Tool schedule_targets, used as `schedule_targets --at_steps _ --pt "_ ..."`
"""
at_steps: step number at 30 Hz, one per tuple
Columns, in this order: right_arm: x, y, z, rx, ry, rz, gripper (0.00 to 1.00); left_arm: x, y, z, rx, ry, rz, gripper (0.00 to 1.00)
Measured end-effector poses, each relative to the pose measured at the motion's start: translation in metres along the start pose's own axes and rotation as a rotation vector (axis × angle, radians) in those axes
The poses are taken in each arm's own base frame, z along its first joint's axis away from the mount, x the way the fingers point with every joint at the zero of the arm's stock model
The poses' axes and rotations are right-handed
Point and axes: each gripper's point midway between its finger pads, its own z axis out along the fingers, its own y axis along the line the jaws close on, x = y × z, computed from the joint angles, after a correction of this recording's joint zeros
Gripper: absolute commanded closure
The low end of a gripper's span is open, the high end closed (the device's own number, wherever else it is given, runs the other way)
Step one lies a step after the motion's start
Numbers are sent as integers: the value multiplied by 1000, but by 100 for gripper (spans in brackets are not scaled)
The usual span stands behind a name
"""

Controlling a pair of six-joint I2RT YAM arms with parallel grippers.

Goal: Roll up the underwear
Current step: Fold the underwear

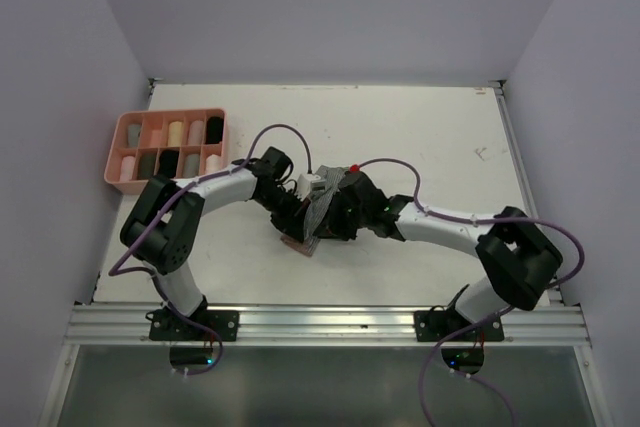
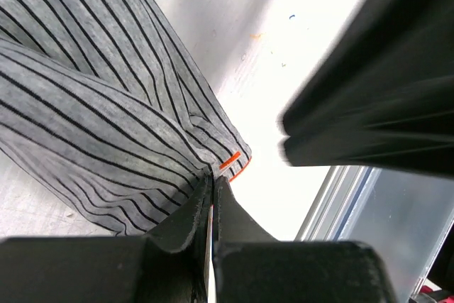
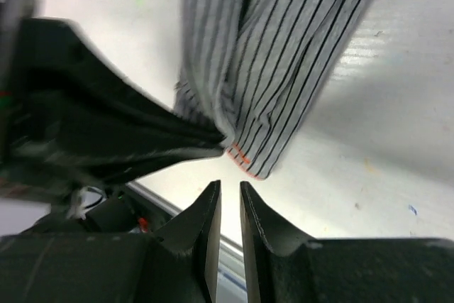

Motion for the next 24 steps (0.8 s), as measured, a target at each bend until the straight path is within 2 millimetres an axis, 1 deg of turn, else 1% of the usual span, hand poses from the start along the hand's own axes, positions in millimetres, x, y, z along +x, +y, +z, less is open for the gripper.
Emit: schedule_targets --at_steps 2,3,5,7,11,14,15,18,24 --pt "-4 5 -15 -19 -36 -7 83 1 0 1 1 3 -3 100" --pt "-6 7 -22 -26 -52 -9 87 1 0 1 1 2 -2 100" --pt "-7 5 -25 -26 -68 -9 93 1 0 1 2 2 -2 100" --pt "-5 -4 -20 -4 -61 -2 95 1 0 1 2 2 -2 100" --pt "5 -32 4 81 -18 26 97 1 0 1 2 2 -1 100" --pt "10 -47 21 124 6 45 99 1 -2 2 4 5 2 100" --pt "13 -46 25 116 25 58 99 1 -3 2 5 6 4 100" --pt "10 -38 31 81 21 67 99 1 -8 4 10 10 11 100" --pt "10 -33 35 57 26 75 99 1 -16 8 18 19 18 99"
